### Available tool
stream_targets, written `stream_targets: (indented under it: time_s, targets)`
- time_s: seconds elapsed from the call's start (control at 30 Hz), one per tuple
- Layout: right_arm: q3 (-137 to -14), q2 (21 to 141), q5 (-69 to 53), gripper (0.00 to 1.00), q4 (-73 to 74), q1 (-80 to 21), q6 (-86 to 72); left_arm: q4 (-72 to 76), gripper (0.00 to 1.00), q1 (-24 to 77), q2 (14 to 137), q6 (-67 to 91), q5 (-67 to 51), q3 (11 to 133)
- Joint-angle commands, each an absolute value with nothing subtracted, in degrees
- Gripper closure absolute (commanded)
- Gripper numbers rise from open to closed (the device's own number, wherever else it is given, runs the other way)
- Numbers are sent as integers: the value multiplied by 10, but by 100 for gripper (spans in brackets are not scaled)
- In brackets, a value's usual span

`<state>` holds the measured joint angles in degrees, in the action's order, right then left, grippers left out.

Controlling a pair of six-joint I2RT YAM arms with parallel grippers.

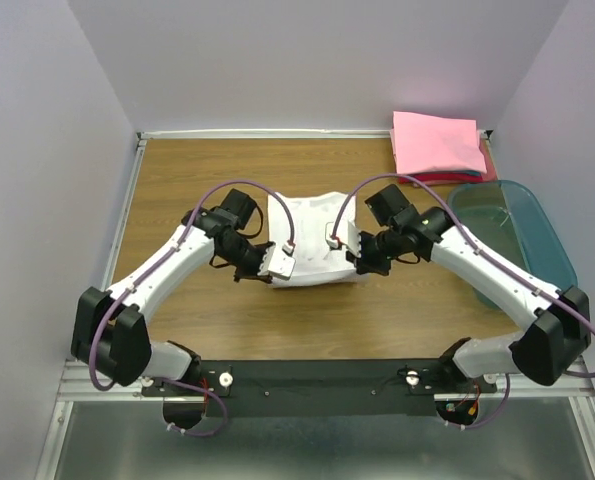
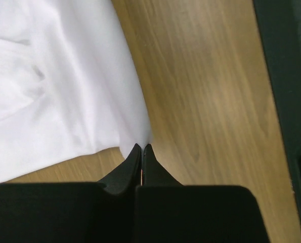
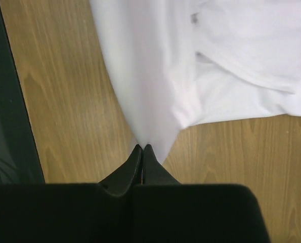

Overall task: Fold and stack the t-shirts
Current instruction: Fold the tshirt

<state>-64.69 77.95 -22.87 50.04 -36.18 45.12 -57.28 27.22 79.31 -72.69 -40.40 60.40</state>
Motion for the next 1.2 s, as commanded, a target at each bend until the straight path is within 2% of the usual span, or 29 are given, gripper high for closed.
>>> stream_targets:
  time_s: [0.0,0.1,0.33,0.57,0.9,1.0,1.17]
  targets:
    - [-710,780,-241,99,577,-361,431,-642,100,265,779,-678,-453,694]
    - [-757,842,-240,99,577,-318,471,-642,100,235,831,-687,-453,756]
    - [-863,1034,-264,99,565,-255,543,-606,100,159,1056,-673,-449,894]
    - [-861,1136,-251,99,493,-245,537,-479,100,156,1155,-597,-410,911]
    - [-800,1144,-265,99,454,-248,511,-427,99,169,1122,-578,-403,789]
    - [-754,1101,-276,100,452,-262,501,-431,99,173,1086,-588,-412,718]
    - [-705,1026,-322,98,454,-289,439,-466,96,174,1020,-608,-439,678]
